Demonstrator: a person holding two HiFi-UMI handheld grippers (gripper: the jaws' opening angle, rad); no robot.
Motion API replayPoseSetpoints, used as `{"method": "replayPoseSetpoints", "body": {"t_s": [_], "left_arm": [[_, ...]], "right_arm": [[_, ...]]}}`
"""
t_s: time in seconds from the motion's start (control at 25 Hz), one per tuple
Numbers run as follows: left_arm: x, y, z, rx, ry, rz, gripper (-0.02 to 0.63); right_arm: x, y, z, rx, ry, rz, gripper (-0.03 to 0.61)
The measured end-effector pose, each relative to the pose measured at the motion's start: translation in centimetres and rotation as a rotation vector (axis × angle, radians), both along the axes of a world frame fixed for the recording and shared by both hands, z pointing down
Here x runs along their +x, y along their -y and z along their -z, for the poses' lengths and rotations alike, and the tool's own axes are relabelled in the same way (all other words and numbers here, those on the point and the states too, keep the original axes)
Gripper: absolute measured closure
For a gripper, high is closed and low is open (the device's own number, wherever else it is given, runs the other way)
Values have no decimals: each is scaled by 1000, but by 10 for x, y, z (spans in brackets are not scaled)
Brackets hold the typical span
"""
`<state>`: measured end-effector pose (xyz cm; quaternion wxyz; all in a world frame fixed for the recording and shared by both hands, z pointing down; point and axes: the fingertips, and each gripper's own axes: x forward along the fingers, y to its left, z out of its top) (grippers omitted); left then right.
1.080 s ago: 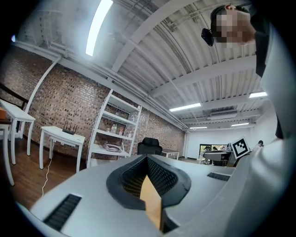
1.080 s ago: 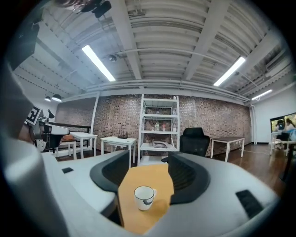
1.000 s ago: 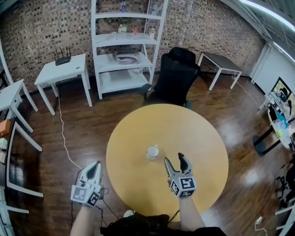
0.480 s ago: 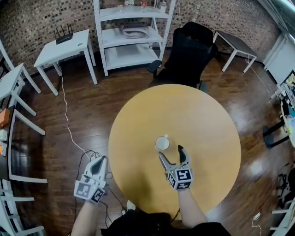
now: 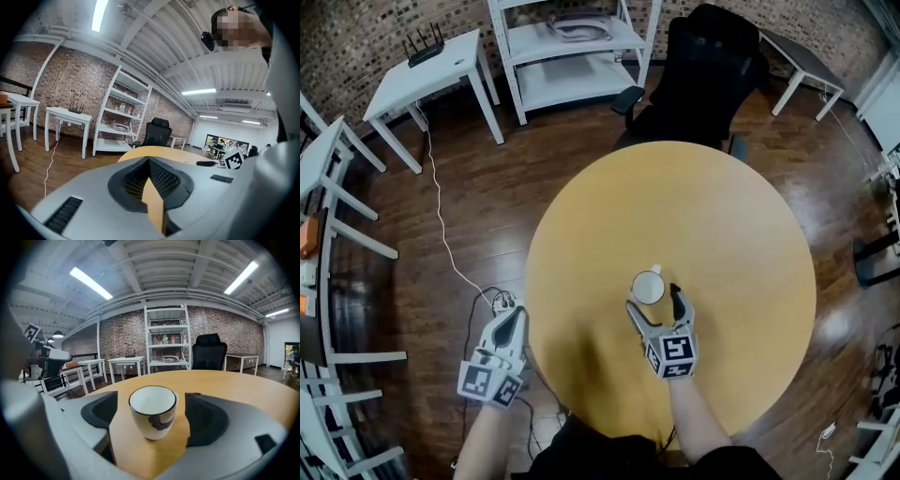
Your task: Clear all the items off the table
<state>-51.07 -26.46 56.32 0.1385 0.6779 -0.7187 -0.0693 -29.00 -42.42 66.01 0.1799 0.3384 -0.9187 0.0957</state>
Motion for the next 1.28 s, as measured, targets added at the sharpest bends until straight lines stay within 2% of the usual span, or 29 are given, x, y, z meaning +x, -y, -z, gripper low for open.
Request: {"method": "replayPoseSetpoints", "body": {"t_s": [0.04,0.28,0.72,0.84,0.88,1.16,1.28], "left_arm": [[0,2,-5,-12,-3,3,621],[2,15,-29,-59,-23,13,621],[-9,-4,-39,-127,-35,21,621],[-4,-2,-42,-131,-29,16,620],[-3,-1,-42,-129,-28,16,621],[-1,-9,-32,-117,-23,-4,620],[-5,-14,-27,-113,-11,4,620]], "right_arm": [[-2,2,-4,-5,0,5,110],[-9,18,-17,6,14,9,110],[-31,25,-27,60,61,-6,110],[-32,31,-29,79,60,7,112],[-32,33,-31,82,58,6,149],[-31,28,-34,57,32,20,158],[-29,25,-22,61,53,16,158]]}}
